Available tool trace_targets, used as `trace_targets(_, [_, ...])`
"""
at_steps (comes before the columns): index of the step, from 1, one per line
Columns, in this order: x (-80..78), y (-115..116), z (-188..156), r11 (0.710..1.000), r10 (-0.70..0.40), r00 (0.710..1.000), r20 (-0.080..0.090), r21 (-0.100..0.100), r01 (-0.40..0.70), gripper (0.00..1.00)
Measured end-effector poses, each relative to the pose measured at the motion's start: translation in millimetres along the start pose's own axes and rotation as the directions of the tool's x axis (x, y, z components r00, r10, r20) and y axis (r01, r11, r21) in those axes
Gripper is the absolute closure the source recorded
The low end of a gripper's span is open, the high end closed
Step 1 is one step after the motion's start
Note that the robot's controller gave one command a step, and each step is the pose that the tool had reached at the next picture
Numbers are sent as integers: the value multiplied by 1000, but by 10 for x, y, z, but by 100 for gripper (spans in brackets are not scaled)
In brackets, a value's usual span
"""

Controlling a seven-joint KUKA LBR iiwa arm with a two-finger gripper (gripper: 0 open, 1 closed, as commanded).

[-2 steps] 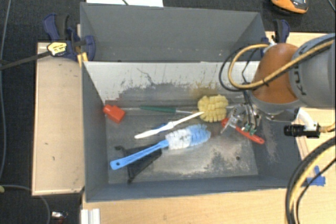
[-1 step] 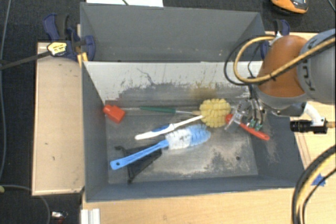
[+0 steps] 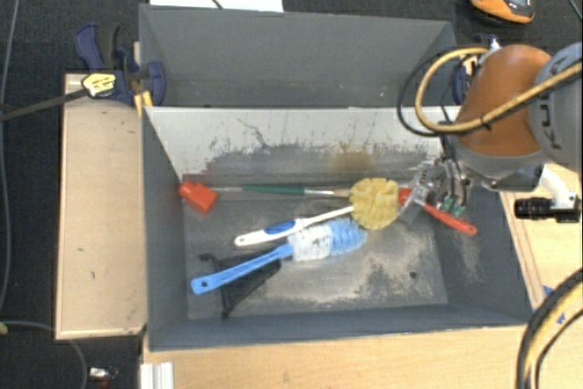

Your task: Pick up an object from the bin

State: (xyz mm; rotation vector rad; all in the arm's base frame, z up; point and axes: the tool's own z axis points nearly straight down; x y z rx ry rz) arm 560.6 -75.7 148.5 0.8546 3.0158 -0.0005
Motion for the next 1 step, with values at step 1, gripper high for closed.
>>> trace_targets(1, [-15, 7, -240, 1000, -4, 1000, 6, -3, 4, 100])
